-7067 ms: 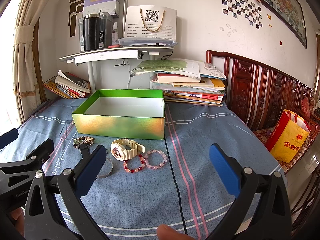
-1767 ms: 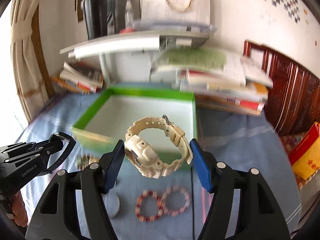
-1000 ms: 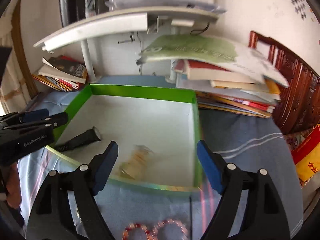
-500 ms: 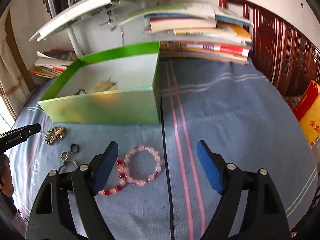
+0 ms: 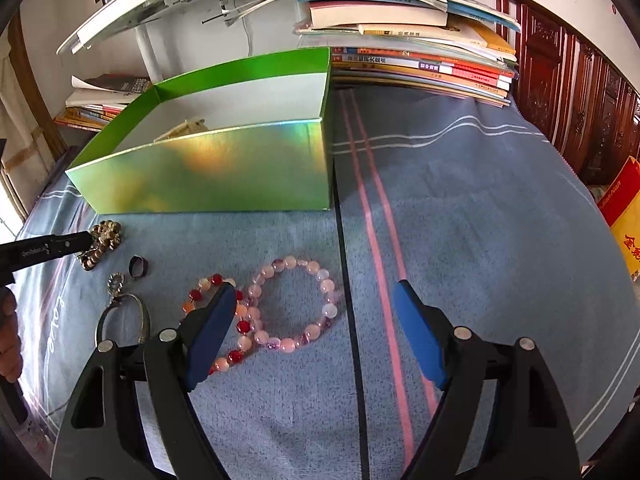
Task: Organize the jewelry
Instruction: 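Lower the left tool onto the green jade charm keychain and grasp it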
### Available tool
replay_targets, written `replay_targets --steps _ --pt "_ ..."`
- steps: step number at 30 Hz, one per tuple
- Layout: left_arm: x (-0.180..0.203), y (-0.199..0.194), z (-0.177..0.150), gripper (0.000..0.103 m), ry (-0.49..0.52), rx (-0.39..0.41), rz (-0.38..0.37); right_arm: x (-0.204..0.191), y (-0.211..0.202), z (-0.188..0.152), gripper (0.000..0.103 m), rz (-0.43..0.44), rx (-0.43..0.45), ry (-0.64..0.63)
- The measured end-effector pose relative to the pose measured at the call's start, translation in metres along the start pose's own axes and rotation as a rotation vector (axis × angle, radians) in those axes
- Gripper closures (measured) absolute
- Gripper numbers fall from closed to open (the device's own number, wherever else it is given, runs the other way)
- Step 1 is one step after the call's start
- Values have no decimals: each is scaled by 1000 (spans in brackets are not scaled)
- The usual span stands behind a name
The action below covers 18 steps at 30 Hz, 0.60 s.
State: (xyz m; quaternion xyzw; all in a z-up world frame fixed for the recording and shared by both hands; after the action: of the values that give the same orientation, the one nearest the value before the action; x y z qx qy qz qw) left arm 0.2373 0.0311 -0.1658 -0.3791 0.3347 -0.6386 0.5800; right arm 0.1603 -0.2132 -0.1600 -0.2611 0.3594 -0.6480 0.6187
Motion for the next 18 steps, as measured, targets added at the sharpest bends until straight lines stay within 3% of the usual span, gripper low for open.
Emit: replay_targets --steps 6,12,18 --pt "12 -37 -6 94 19 53 -67 5 1 -3 24 -7 -6 10" --pt "31 -91 -13 94 76 156 -132 10 0 -5 24 -6 -10 24" --pt "27 -78 -41 94 77 125 -91 16 -9 -7 24 -46 11 4"
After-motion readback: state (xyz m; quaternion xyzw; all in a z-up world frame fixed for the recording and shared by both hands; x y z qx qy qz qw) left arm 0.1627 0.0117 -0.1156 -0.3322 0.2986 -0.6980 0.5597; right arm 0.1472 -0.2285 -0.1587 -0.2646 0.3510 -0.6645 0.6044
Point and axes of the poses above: each gripper's, at about its wrist camera, not at the fingertips, and y roughly the way its jaws point, x to its right, z to its top, the point moved 8 cm from there along y, roughly the way its jaws point, and after that the axes turned 1 degree about z, right-handed, at the moved point
